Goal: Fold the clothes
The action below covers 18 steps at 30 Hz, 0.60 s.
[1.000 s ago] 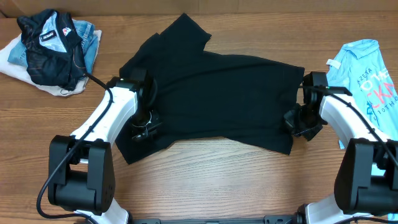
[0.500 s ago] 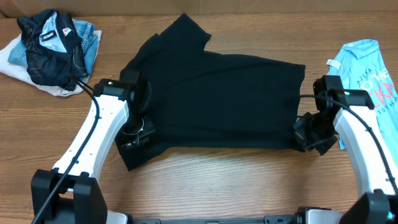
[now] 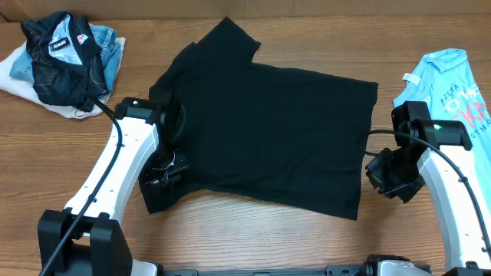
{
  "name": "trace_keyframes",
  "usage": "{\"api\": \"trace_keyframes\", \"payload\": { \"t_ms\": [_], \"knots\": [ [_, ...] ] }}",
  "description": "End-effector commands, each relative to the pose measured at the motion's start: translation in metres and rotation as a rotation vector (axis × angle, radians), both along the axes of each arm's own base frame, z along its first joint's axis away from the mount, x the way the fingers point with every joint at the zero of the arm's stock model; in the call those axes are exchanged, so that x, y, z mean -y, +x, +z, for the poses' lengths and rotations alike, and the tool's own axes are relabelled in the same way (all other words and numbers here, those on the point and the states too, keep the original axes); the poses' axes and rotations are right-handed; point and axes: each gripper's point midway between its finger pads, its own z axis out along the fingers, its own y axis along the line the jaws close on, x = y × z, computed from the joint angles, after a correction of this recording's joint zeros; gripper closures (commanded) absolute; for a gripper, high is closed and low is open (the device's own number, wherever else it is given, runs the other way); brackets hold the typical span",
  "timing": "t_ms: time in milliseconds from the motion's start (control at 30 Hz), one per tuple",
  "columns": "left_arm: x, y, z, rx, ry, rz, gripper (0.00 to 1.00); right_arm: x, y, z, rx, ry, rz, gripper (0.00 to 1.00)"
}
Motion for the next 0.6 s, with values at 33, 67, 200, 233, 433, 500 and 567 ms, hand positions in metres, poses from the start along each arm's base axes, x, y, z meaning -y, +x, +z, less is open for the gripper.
{"api": "trace_keyframes", "payload": {
  "t_ms": [33, 67, 200, 233, 433, 500, 567],
  "knots": [
    [0.007, 0.004, 0.009, 0.036, -0.044, -0.044, 0.96, 0.003, 0.002, -0.001, 0.022, -0.017, -0.030, 0.87],
    [0.007, 0.005, 0.009, 0.037, -0.042, -0.045, 0.96, 0.003, 0.002, -0.001, 0.020, -0.017, -0.029, 0.86],
    [0.007, 0.007, 0.008, 0.049, -0.045, -0.053, 0.96, -0.001, -0.005, -0.007, -0.008, 0.002, -0.022, 0.68],
    [0.007, 0.008, 0.008, 0.052, -0.046, -0.053, 0.96, -0.002, -0.008, -0.011, -0.020, 0.011, -0.023, 0.67],
    [0.008, 0.013, 0.007, 0.073, -0.050, -0.054, 0.96, -0.023, -0.024, -0.051, -0.055, 0.124, -0.037, 0.60],
    [0.009, 0.013, 0.007, 0.074, -0.053, -0.069, 0.96, -0.030, -0.023, -0.062, -0.040, 0.166, -0.035, 0.51],
    [0.008, 0.014, 0.007, 0.074, -0.053, -0.071, 0.96, -0.036, -0.019, -0.070, -0.008, 0.207, -0.013, 0.36]
  ]
}}
